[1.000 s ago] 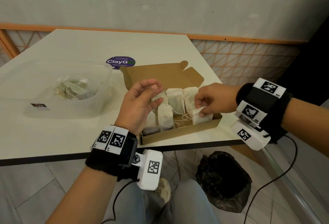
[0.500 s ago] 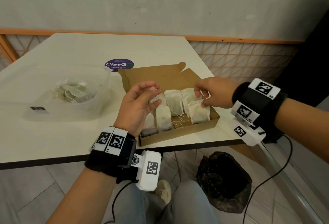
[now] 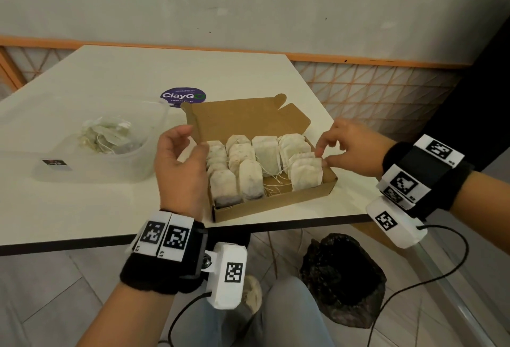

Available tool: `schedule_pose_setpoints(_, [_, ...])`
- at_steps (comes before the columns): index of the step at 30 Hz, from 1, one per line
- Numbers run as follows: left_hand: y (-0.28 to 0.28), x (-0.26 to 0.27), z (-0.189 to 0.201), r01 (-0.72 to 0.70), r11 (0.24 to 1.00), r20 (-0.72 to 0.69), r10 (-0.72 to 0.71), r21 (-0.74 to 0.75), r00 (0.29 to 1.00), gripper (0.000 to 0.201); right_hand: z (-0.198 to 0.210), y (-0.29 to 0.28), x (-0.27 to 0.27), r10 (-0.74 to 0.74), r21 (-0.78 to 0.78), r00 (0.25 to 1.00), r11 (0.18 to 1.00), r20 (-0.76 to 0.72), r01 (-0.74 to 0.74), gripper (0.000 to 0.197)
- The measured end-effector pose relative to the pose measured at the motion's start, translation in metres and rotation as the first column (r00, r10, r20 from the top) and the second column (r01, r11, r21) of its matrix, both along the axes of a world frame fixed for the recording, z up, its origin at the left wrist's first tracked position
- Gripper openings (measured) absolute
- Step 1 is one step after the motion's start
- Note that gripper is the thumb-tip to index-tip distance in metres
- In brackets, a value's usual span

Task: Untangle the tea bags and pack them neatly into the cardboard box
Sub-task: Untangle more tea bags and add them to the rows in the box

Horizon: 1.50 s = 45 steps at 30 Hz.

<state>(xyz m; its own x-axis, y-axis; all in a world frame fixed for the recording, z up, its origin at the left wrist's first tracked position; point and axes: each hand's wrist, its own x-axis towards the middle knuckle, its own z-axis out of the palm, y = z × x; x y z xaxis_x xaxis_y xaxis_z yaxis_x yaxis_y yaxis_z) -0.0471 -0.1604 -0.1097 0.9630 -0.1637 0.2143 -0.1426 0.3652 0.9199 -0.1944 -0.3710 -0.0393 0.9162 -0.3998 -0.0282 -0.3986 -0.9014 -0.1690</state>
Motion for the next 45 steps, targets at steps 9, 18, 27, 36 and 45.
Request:
schedule_pose_setpoints(9, [0.007, 0.023, -0.010, 0.207, 0.899, -0.179, -0.147, 0.386, 0.973, 0.048, -0.008, 0.028, 0.008, 0.021, 0.125, 0.989, 0.991, 0.143, -0.039, 0.015])
schedule_pose_setpoints(18, [0.030, 0.010, 0.007, 0.225, 0.672, -0.008, -0.310, 0.706, 0.951, 0.020, -0.030, 0.077, 0.040, 0.271, 0.159, 0.961, 0.953, -0.059, -0.259, 0.030])
schedule_pose_setpoints(27, [0.024, -0.016, 0.023, -0.070, 0.508, 0.376, -0.532, 0.859, 0.759, 0.023, -0.014, 0.066, 0.016, 0.032, 0.299, 0.965, 0.948, 0.261, -0.113, 0.011])
schedule_pose_setpoints(36, [0.020, -0.021, 0.033, -0.097, 0.264, 0.246, -0.619, 0.960, 0.746, 0.029, -0.025, 0.070, 0.016, 0.115, 0.162, 0.968, 0.975, 0.223, -0.153, 0.011])
schedule_pose_setpoints(45, [0.039, -0.011, 0.027, 0.221, 0.962, -0.369, -0.148, 0.163, 0.917, 0.026, -0.047, 0.101, 0.009, 0.395, 0.204, 0.908, 0.886, 0.138, -0.416, 0.037])
